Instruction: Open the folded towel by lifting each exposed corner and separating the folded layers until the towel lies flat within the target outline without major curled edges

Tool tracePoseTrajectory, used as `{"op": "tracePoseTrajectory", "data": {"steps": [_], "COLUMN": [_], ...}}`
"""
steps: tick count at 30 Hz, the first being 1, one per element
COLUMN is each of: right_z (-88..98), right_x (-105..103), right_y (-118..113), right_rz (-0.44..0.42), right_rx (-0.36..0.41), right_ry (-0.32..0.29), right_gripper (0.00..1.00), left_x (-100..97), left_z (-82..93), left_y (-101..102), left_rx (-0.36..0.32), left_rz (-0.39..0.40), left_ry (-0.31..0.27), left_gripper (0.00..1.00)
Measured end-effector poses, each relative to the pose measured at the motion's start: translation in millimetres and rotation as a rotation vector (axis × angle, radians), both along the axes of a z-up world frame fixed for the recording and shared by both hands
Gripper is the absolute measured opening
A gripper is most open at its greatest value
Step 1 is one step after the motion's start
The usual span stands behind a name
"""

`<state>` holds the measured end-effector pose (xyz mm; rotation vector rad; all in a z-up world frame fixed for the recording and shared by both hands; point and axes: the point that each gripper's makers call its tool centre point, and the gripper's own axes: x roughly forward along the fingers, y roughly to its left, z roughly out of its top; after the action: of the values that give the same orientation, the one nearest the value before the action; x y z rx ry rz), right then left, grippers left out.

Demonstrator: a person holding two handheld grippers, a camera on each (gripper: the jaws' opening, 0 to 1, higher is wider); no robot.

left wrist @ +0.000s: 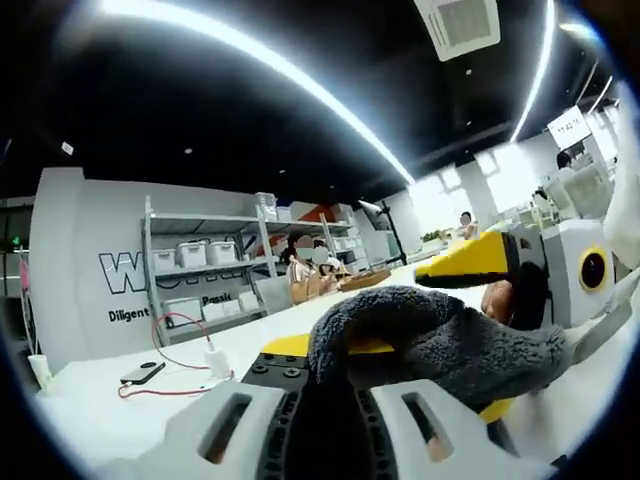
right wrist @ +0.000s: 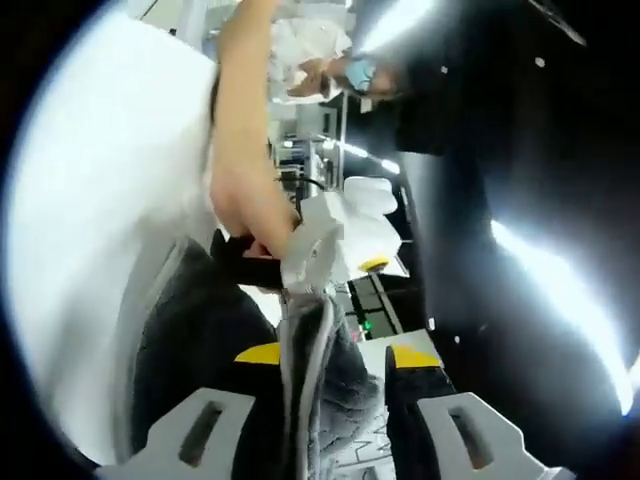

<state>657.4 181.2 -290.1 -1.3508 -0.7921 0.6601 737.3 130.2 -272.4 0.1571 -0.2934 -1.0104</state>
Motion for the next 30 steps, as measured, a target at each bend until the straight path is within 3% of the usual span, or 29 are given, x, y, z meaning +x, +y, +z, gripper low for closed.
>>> {"op": "tracePoseTrajectory", "data": {"steps": [2,4,7,10,13,17,19,23,25,26,28,29,30], "right_z": [5.7,8.7,20.4,26.0,39.0,47.5,50.3,50.2,49.6,45.7,48.9,51.6,51.3], "right_x": [-0.7,1.4,11.7,19.8,24.0,29.4,34.7,40.7,40.9,41.3,37.0,35.3,38.6], "right_y": [-0.9,-3.0,-14.5,-24.9,-38.3,-50.4,-58.8,-65.3,-65.7,-64.8,-62.2,-62.6,-67.1], "right_rz": [0.007,0.011,-0.018,-0.050,-0.079,-0.062,-0.084,-0.083,-0.081,-0.087,-0.052,-0.033,-0.051], "right_rx": [0.015,0.060,0.166,0.188,0.244,0.360,0.353,0.401,0.398,0.361,0.330,0.332,0.351], "right_ry": [-0.029,0.012,0.078,0.085,0.074,0.184,0.152,0.211,0.215,0.208,0.136,0.110,0.133], "right_gripper": [0.44,0.43,0.22,0.22,0.14,0.17,0.17,0.02,0.02,0.02,0.02,0.02,0.02], "left_x": [0.5,1.3,4.0,-0.8,-0.8,0.1,1.5,3.8,3.7,4.0,4.2,-0.5,-14.7], "left_z": [0.3,1.2,1.8,1.8,-0.5,-2.5,-0.4,-2.1,-2.6,-2.2,-2.8,-2.9,-8.4], "left_y": [0.8,2.2,4.3,2.6,2.5,2.4,4.6,5.2,4.6,4.5,4.3,2.0,-8.4], "left_rx": [-0.004,-0.008,-0.014,-0.006,0.006,0.006,-0.006,0.004,0.006,0.007,0.014,0.014,0.022], "left_rz": [0.002,0.005,0.008,0.009,0.032,0.024,0.029,0.034,0.031,0.030,0.029,0.022,-0.044], "left_ry": [0.007,0.011,0.018,0.011,0.007,0.028,0.024,0.025,0.029,0.025,0.022,0.029,0.111], "left_gripper": [0.09,0.09,0.08,0.08,0.08,0.08,0.09,0.09,0.09,0.09,0.10,0.11,0.12]}}
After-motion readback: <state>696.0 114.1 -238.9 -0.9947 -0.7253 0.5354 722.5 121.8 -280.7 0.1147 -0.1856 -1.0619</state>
